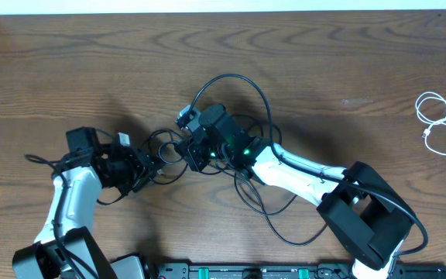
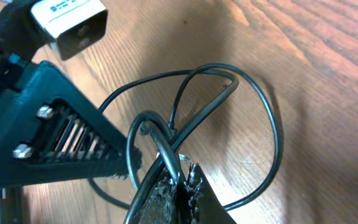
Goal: Untangle cables
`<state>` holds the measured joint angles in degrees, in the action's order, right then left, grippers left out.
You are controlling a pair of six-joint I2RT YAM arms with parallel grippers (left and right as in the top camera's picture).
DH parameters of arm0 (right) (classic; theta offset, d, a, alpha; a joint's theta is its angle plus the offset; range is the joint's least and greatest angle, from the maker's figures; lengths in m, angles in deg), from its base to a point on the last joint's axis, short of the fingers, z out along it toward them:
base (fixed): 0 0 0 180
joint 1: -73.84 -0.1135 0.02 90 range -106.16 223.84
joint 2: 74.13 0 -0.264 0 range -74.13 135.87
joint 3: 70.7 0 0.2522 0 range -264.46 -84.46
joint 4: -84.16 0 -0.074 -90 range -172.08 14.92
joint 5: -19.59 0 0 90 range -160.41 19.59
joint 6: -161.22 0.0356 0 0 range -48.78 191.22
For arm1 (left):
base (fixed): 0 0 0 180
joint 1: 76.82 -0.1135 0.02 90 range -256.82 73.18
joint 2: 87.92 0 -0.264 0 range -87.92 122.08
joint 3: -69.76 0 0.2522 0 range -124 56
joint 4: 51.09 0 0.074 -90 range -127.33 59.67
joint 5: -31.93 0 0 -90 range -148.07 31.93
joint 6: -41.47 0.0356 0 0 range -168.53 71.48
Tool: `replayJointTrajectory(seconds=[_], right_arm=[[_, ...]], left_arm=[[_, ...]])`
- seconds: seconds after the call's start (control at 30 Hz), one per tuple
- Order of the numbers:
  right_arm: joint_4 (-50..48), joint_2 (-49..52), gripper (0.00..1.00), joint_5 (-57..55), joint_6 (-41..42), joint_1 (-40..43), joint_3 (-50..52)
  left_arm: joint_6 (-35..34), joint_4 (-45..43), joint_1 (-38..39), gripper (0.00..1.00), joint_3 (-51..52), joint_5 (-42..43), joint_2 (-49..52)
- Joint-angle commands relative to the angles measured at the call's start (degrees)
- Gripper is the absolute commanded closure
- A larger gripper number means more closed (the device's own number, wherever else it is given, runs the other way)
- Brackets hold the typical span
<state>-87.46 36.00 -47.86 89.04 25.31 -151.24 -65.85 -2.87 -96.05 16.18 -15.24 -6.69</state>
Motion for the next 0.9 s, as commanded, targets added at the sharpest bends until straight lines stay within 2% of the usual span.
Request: replayJointTrajectory(seconds=[0.0,0.2,0.43,0.67,0.87], right_arm=[[-0.59,-0.72,0.99,2.32,1.05,0.5,-0.2],[-1.64,-0.72,0.99,3.58,1.07,0.5,-0.2],[-1.66,-0.72,0.99,3.54,1.46,0.5,-0.2],[-1.46,-0.72,0.99,3.54,1.46,1.03,-0.2],[-0.94,-0.72,0.99,3.52,1.42,1.36,-0.2]], left_arm=[[1.03,0.39,-0.17,0.57,-0.15,10.75,0.33],[0.42,0.2,1.53,0.57,-0.15,10.67,0.33],[-3.39,-0.66,3.58,0.57,-0.15,10.99,0.33],[-2.47,1.2,4.85,0.58,-0.15,19.54,0.33],[-1.95,5.01,4.85,0.58,-0.15,20.57,0.31]])
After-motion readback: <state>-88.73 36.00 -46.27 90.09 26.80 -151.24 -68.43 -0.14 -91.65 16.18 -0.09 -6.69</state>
